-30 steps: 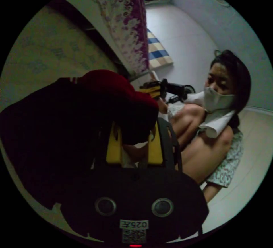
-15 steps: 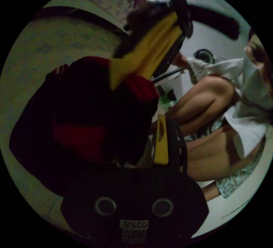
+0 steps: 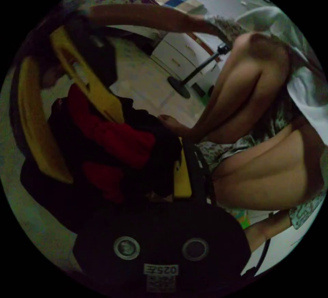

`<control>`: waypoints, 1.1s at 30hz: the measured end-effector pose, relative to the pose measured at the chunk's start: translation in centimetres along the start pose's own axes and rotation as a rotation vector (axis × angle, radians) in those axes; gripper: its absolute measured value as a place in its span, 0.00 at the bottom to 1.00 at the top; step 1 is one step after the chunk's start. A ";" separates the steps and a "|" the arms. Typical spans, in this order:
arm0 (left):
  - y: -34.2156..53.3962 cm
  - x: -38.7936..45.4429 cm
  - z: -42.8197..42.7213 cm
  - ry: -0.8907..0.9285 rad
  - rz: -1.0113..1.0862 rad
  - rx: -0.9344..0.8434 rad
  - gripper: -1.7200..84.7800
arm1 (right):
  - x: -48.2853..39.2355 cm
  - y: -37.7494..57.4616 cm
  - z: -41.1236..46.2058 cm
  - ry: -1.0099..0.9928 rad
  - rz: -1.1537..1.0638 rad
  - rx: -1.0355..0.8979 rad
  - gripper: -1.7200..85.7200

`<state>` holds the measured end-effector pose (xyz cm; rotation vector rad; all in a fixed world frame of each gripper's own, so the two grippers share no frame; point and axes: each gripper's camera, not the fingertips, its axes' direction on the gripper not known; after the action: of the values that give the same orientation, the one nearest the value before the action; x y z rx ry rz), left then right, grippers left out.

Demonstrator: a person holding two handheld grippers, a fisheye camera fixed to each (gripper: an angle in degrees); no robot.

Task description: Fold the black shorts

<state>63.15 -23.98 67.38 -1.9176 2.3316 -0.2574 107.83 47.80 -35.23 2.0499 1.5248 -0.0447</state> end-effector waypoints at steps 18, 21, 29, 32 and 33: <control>9.2 1.7 -8.6 0.047 -0.484 0.583 0.25 | -5.7 7.8 -6.0 -0.010 0.089 0.102 0.07; 7.8 5.8 -10.4 -0.295 -0.517 0.465 0.24 | -8.6 9.5 -7.7 0.046 0.175 0.101 0.07; 6.8 7.0 -10.8 -0.490 -0.563 0.348 0.10 | -18.7 17.0 -12.7 0.150 0.327 0.176 0.08; 7.4 7.6 -13.0 -0.300 -0.500 0.421 0.09 | -25.7 22.7 -15.8 0.195 0.376 0.399 0.10; 7.7 7.7 -14.0 -0.182 -0.473 0.469 0.09 | -29.2 25.7 -17.0 0.229 0.388 0.533 0.13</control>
<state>51.54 -29.26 79.72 -2.0928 1.5055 -0.5811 115.35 25.67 0.21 2.8335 1.3074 -0.0748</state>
